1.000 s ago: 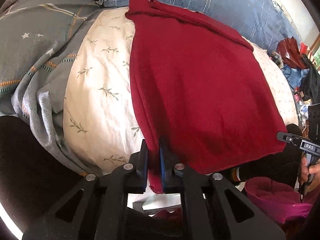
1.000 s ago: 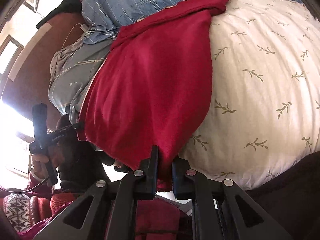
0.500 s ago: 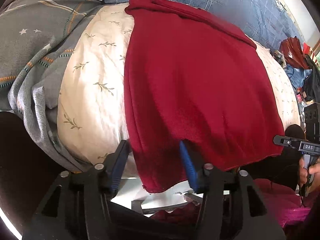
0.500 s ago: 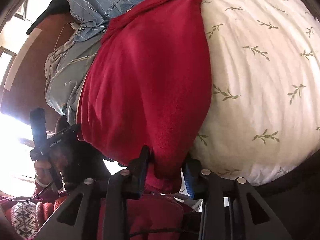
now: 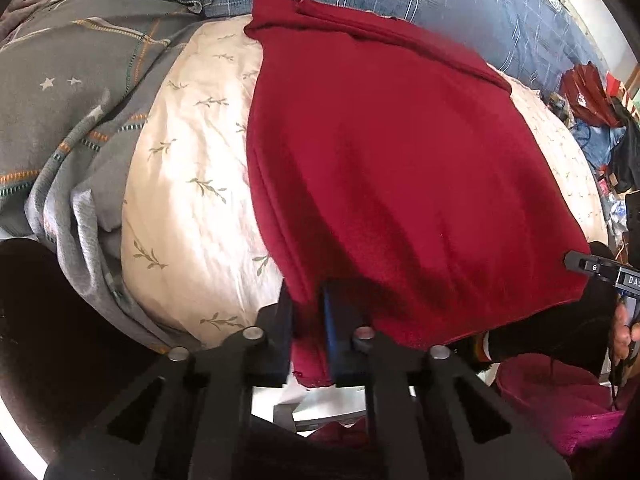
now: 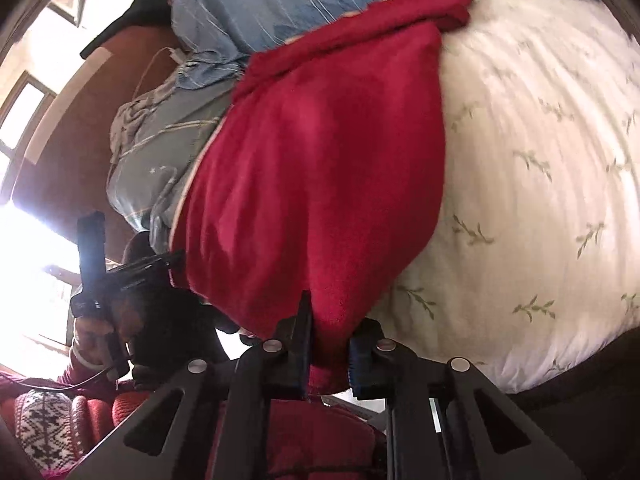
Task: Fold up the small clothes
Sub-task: 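Grasp the sweater hem with both grippers and lift it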
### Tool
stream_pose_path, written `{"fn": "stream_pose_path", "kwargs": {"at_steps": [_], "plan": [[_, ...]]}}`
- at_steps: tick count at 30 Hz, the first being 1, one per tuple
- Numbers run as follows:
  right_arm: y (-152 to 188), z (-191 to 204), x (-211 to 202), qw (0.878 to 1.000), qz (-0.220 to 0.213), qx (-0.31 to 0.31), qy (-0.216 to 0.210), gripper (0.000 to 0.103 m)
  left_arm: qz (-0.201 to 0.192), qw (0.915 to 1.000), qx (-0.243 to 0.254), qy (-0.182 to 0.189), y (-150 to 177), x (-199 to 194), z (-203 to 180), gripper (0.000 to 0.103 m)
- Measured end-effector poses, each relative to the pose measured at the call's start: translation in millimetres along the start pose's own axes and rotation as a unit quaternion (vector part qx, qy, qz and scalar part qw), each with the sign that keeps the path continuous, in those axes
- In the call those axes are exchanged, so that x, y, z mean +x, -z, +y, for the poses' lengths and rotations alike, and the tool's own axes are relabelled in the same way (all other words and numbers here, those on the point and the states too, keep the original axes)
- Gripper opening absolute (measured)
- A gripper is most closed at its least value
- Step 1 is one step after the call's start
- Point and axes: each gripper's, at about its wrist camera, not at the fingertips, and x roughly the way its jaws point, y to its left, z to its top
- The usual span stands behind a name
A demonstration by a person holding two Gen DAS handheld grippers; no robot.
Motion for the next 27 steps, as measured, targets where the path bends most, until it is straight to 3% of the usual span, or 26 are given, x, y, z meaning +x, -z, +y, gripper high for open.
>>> {"fn": "stream_pose_path", "kwargs": {"at_steps": [20,27], "plan": [[-18,20,-26,0.997,-0.061,-0.025,-0.027,0.013,-0.068,0.9976,0.013,0.009,-22,-41,2,0.007],[-35,18,-39,0.994,-0.103,-0.015,-0.040,0.013,-0.106,0.9942,0.001,0.017,-47,-56,10,0.006]]}}
